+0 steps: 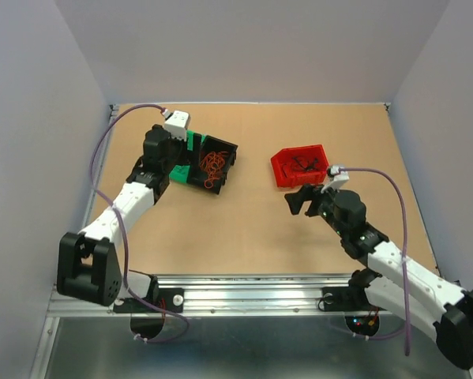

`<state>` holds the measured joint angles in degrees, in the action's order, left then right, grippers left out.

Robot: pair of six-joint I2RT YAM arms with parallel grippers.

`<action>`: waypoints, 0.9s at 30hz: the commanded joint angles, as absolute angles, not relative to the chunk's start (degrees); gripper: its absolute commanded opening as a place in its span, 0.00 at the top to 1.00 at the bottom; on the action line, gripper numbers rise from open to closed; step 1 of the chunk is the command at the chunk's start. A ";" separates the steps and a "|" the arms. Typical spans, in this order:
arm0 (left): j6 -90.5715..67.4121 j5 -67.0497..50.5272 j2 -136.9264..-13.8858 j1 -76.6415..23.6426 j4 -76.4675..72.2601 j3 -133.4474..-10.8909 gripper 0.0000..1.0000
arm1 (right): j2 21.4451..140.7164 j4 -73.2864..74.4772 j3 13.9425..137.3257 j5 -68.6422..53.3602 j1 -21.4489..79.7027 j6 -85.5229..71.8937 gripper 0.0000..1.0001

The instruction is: Untangle the cables

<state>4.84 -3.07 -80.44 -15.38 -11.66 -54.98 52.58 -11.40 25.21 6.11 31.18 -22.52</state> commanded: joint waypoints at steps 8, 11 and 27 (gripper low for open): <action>18.18 -16.42 -46.53 -14.59 -13.45 -34.40 0.05 | 21.92 -9.14 10.47 10.11 31.46 -26.01 0.06; 20.29 -16.35 -39.85 -14.59 -13.45 -29.46 0.06 | 16.20 -8.53 8.27 11.07 31.46 -26.80 0.06; 24.35 -16.88 -18.19 -14.59 -14.68 -17.75 0.05 | 16.09 -8.17 7.56 9.76 31.38 -27.42 0.07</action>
